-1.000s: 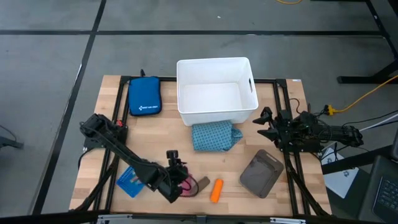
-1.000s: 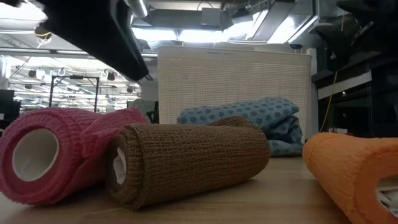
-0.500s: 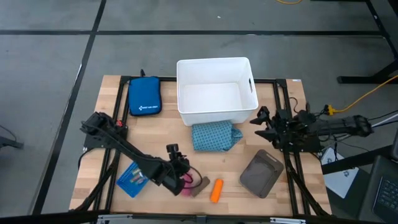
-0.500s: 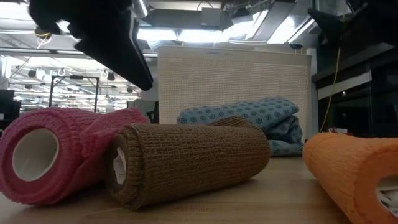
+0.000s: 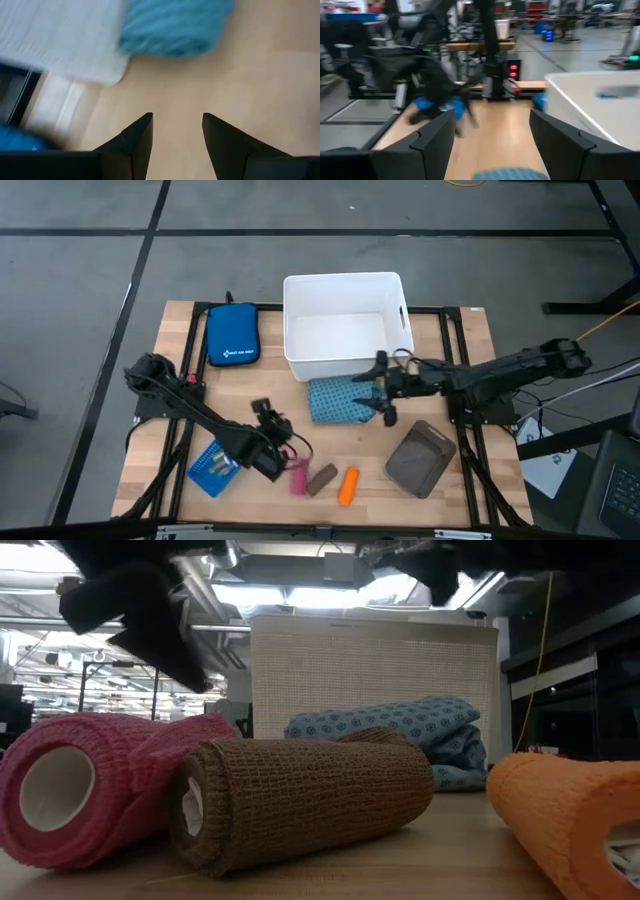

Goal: Pick & Place Medicine items
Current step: Put the orange bandage into the black bin

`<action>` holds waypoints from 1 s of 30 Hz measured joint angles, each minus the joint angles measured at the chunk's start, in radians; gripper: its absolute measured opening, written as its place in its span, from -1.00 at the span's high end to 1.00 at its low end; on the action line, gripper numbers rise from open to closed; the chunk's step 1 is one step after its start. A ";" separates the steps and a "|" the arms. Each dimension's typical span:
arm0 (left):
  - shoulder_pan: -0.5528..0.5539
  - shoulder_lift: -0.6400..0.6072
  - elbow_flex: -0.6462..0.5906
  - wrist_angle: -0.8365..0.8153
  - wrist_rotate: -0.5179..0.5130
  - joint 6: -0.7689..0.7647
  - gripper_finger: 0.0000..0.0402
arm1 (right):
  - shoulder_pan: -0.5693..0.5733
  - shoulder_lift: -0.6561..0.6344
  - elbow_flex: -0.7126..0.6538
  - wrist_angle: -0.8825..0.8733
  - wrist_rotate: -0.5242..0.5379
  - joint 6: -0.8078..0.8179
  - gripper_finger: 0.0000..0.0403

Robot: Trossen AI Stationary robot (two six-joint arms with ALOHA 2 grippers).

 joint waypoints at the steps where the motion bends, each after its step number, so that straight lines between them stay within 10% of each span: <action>1: 0.000 -0.025 -0.029 -0.016 -0.004 -0.033 0.16 | 0.000 0.031 0.032 0.000 -0.020 -0.006 -0.28; 9: -0.090 -0.206 -0.183 0.017 -0.015 -0.050 0.16 | 0.000 0.171 0.253 -0.083 -0.183 -0.063 -0.28; 16: -0.189 -0.389 -0.424 0.557 0.056 0.189 0.16 | 0.048 0.295 0.450 -0.448 -0.297 -0.072 -0.28; 30: -0.201 -0.527 -0.669 1.071 0.011 0.527 0.16 | 0.339 0.580 0.742 -1.034 -0.008 -0.073 -0.28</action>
